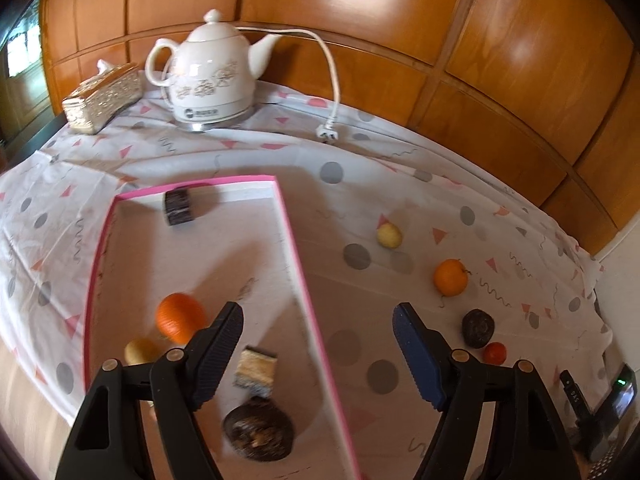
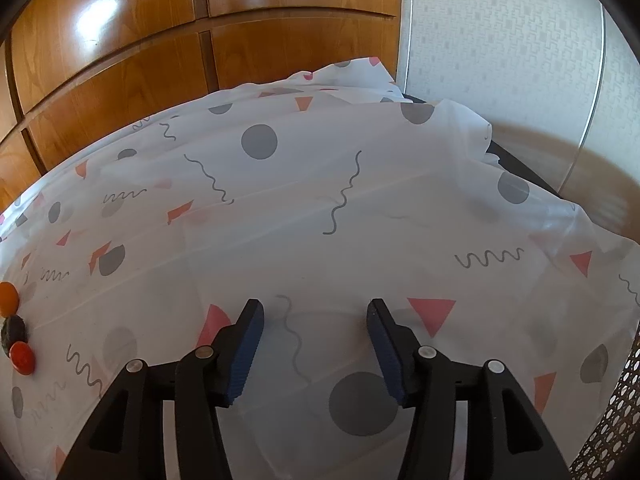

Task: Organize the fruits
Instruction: 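Reach the left tool toward the small yellow fruit beside the tray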

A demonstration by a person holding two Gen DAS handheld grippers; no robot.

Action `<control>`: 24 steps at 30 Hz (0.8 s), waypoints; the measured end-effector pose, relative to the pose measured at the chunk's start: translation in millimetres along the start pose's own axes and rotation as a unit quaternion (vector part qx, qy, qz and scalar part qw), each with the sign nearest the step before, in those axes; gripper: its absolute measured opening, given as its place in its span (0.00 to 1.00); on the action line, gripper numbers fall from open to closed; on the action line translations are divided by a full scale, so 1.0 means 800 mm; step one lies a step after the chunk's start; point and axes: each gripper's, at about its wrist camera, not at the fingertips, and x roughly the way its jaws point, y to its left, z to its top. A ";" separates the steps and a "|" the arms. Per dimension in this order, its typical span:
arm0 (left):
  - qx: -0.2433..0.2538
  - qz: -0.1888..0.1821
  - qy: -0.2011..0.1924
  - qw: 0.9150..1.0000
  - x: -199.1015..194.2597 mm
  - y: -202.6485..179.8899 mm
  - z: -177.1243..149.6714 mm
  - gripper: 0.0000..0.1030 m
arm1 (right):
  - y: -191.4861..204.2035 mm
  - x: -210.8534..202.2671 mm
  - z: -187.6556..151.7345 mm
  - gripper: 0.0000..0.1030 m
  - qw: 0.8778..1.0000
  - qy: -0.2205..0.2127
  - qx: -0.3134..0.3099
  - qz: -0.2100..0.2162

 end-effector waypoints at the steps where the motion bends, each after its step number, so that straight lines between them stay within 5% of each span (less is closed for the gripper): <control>1: 0.004 -0.001 0.000 1.000 0.004 -0.005 0.002 0.72 | 0.000 0.000 0.000 0.53 1.000 0.000 0.001 0.000; 8: 0.034 -0.012 0.020 0.999 0.044 -0.038 0.025 0.55 | 0.001 0.001 0.000 0.56 1.000 -0.001 0.001 0.001; 24: 0.037 0.011 0.051 0.998 0.147 -0.089 0.067 0.48 | 0.003 0.003 0.001 0.66 1.000 0.000 0.005 0.009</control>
